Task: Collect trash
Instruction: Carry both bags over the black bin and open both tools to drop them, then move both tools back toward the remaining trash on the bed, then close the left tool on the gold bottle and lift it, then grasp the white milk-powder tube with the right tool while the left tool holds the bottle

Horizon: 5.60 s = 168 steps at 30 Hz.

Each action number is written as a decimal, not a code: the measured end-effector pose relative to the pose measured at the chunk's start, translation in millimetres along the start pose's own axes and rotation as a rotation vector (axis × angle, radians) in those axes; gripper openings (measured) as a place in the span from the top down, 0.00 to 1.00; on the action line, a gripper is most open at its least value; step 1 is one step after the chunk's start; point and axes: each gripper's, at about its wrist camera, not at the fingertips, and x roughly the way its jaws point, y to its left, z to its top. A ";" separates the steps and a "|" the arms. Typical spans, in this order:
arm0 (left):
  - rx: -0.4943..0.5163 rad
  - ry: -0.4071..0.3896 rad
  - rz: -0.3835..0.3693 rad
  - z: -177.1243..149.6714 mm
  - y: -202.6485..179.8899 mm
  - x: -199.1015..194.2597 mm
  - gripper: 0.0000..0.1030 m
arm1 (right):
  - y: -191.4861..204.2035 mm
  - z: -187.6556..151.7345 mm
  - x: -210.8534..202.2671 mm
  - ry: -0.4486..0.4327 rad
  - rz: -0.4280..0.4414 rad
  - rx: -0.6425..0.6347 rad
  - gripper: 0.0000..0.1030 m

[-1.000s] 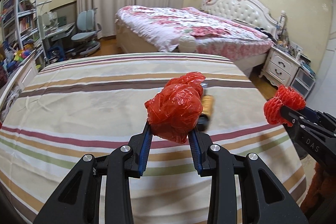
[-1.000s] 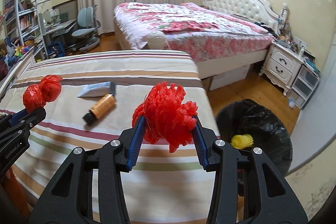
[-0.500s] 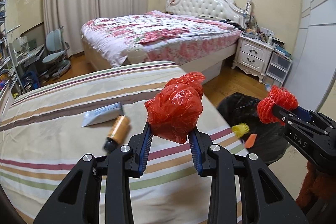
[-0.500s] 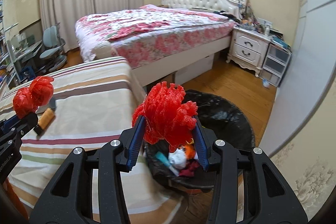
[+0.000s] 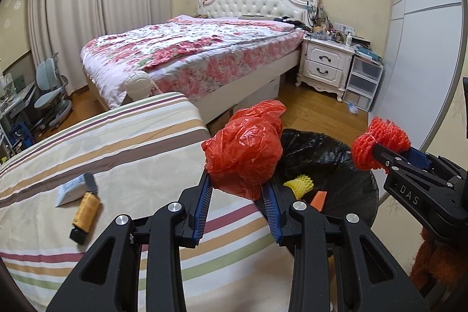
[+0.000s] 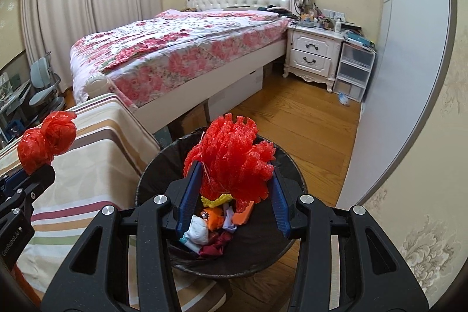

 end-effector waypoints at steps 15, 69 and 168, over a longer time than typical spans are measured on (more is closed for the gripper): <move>0.051 0.027 -0.006 13.2 -40.4 38.7 0.66 | -23.2 6.7 31.3 0.035 -0.025 0.041 0.57; 0.047 0.044 0.058 17.4 -34.2 48.8 0.30 | -18.9 9.0 49.5 0.077 -0.041 0.046 0.39; -0.460 0.192 0.455 -124.3 308.9 -69.8 0.76 | 358.8 -60.5 5.5 0.236 0.554 -0.557 0.39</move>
